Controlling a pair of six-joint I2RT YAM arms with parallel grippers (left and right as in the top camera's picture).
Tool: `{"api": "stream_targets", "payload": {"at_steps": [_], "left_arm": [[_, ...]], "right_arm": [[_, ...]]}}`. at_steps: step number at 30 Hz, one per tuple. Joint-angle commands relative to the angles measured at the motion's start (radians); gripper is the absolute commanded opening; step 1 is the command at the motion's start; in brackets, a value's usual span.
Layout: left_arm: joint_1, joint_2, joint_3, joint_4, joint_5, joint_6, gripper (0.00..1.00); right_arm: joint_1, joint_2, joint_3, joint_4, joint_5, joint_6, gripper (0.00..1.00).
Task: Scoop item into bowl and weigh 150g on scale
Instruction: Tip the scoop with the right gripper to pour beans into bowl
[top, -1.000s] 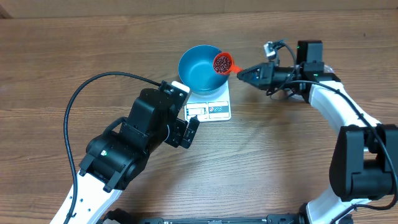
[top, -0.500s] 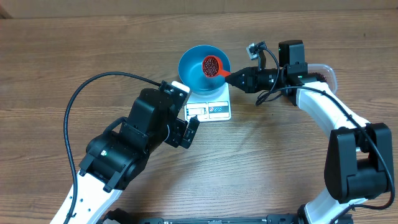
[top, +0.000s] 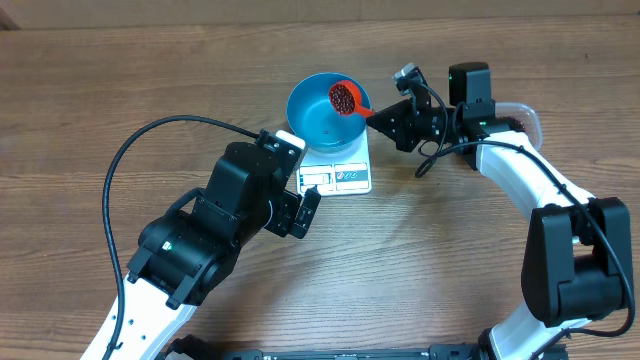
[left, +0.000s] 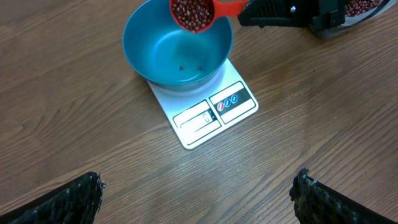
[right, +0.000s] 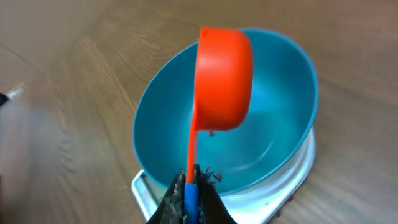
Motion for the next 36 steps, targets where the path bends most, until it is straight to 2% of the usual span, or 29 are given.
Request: {"api": "stream_targets", "payload": {"at_steps": [1,9,21,30,36], "left_arm": [[0.005,-0.013,0.026,0.002,0.011,0.018,1.00],[0.005,-0.013,0.026,0.002,0.011,0.018,0.99],[0.005,-0.013,0.026,0.002,0.011,0.018,1.00],[0.005,-0.013,0.026,0.002,0.011,0.018,0.99],[0.005,-0.013,0.026,0.002,0.011,0.018,0.99]], "right_arm": [[0.002,0.006,0.003,0.040,0.003,-0.105,0.04],[0.001,0.006,0.003,0.129,0.003,-0.111,0.04],[0.001,0.006,0.003,0.129,0.003,-0.460,0.04],[0.001,0.006,0.003,0.152,0.053,-0.599,0.04],[0.001,0.006,0.003,0.192,0.063,-0.604,0.04]]}}
